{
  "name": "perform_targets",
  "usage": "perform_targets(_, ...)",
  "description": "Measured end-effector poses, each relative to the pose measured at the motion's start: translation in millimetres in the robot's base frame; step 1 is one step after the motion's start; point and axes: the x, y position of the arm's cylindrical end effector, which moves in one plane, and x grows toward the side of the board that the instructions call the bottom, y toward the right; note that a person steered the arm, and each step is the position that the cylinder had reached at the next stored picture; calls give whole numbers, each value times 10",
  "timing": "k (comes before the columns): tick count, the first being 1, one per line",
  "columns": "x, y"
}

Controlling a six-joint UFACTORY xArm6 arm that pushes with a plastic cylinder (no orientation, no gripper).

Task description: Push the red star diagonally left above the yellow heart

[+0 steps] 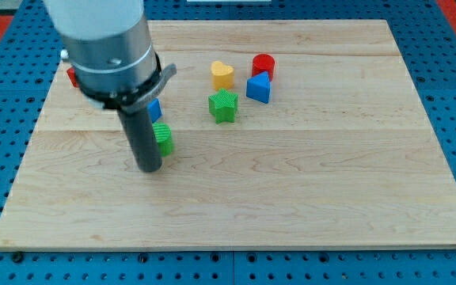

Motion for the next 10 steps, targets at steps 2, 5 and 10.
perform_targets(2, -320, 309)
perform_targets(5, -409, -750)
perform_targets(10, -1739, -830)
